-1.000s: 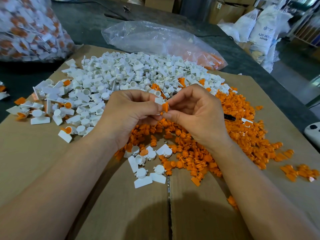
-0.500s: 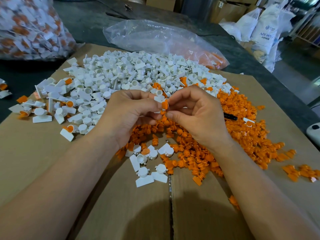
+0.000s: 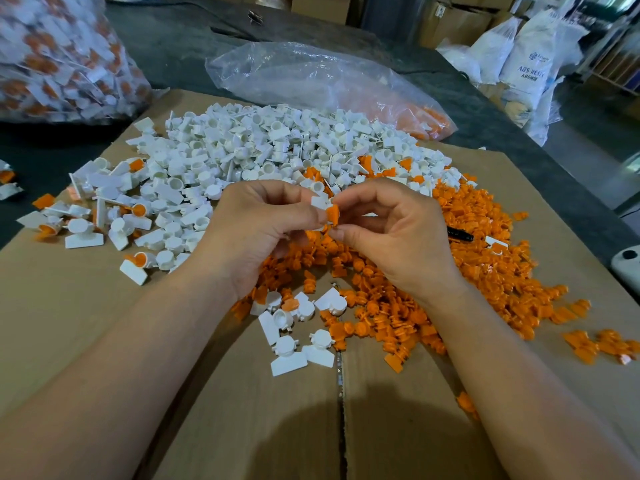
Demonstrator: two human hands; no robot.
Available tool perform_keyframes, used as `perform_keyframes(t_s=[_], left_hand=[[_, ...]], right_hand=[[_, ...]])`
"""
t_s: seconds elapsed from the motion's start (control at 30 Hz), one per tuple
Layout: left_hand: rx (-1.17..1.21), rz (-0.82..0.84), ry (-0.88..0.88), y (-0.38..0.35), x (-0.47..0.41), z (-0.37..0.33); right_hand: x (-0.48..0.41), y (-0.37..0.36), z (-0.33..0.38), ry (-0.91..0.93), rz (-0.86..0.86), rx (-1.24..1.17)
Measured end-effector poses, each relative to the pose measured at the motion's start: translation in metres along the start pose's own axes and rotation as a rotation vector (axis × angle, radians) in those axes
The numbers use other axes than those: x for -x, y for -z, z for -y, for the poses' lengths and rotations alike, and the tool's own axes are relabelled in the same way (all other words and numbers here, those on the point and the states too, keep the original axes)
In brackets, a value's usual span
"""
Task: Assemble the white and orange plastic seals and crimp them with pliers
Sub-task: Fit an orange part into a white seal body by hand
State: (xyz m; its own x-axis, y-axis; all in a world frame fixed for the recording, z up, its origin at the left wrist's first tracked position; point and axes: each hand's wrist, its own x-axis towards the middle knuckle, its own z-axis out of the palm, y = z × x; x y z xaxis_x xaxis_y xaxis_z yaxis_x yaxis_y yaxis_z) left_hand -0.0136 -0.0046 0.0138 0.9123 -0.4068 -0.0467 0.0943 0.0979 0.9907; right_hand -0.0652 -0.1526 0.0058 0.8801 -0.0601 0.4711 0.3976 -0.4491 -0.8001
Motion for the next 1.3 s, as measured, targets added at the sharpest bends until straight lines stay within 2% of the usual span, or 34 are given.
perform_keyframes(t_s=[0.67, 1.0, 1.3], left_hand=[[0.024, 0.011, -0.001, -0.0017, -0.0009, 0.0018], [-0.027, 0.016, -0.077, -0.0021, 0.0014, 0.0024], [-0.058, 0.02, -0.135, -0.0063, 0.003, 0.0019]], right_hand=[[-0.0006, -0.0006, -0.0014, 0.054, -0.004, 0.09], [0.0007, -0.0009, 0.002, 0.118, -0.016, 0.125], [-0.0003, -0.001, 0.001, 0.063, -0.028, 0.021]])
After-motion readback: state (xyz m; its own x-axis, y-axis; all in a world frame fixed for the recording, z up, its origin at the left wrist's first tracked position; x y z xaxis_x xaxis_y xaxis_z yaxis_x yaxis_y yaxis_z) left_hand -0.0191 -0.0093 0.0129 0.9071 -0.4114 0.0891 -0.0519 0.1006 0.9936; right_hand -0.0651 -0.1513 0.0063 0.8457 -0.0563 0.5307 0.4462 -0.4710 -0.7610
